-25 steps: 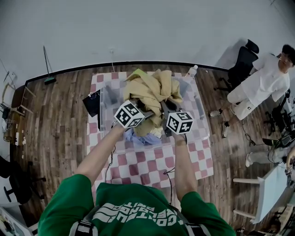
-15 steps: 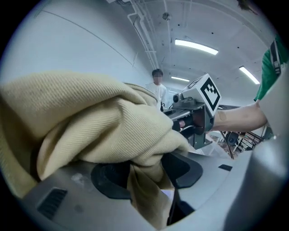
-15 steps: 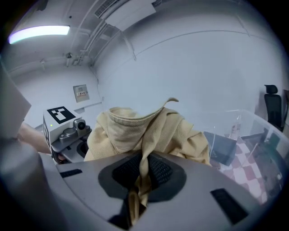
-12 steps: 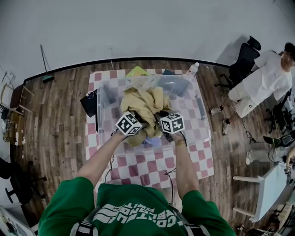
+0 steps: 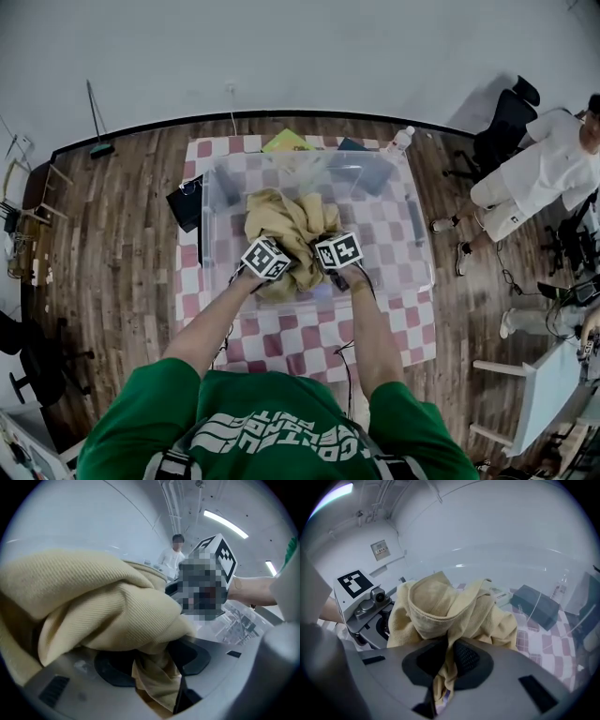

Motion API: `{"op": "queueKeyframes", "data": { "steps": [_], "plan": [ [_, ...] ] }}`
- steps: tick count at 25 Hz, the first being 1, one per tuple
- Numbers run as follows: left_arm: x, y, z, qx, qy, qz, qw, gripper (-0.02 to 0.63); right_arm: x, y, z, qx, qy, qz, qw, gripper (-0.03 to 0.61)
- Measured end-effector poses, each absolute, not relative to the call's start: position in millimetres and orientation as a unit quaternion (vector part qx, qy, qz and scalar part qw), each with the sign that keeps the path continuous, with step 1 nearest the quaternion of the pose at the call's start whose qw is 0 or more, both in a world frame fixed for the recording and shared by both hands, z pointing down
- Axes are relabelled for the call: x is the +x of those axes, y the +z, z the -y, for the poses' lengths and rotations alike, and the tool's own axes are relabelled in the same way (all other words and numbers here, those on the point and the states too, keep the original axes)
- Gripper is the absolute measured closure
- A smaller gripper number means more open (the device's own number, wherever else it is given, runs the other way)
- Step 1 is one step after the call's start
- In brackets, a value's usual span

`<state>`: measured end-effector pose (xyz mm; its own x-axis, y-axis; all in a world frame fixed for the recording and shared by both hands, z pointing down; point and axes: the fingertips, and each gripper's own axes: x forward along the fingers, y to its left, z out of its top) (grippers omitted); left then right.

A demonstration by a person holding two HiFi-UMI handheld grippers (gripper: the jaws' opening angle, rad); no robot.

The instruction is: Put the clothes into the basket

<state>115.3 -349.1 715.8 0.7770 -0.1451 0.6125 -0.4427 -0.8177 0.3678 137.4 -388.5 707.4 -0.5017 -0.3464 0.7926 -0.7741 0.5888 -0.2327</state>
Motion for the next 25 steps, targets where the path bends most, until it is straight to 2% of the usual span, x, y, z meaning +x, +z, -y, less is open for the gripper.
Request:
{"op": "queueKeyframes", "data": {
  "steps": [5,11,25],
  "plan": [
    [107.5,725.7,345.4,0.900,0.303,0.164,0.269,0.402,132.3,717.2,385.8,0.333,0.290,0.812,0.380,0.551],
    [100.0,722.4,343.3,0.885,0.338,0.161,0.277,0.400,140.8,709.3,389.1,0.348,0.291,0.811,0.370,0.549],
    [57.0,682.6,343.7,0.863,0.403,0.215,0.215,0.390,152.8,668.6,380.8,0.373,0.214,0.808,0.402,0.548]
  ]
}}
